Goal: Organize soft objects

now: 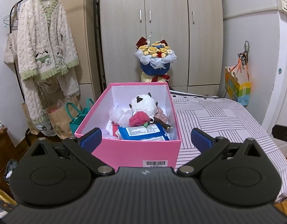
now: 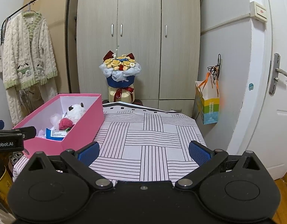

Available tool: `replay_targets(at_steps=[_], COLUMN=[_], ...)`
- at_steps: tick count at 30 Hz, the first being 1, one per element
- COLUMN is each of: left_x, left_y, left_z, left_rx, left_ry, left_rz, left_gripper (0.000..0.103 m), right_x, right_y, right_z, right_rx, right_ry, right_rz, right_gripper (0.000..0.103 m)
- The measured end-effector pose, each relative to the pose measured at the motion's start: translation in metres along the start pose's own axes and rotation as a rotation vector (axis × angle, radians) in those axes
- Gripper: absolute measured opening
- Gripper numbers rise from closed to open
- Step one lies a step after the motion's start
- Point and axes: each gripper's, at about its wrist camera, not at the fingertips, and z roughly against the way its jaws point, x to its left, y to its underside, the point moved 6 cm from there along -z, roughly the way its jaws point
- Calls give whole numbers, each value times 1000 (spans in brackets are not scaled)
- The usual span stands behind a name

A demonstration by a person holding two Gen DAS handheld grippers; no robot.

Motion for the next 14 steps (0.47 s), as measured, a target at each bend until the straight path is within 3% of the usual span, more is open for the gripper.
replay_targets(at_steps=[14], left_x=[-1], left_y=[-5], left_z=[7], left_rx=[-44], left_ry=[-34], left_rz=[-30], left_gripper=[103], right_x=[-3], right_y=[-1], right_z=[-2], right_rx=[2], right_ry=[0], right_rz=[1], right_gripper=[103])
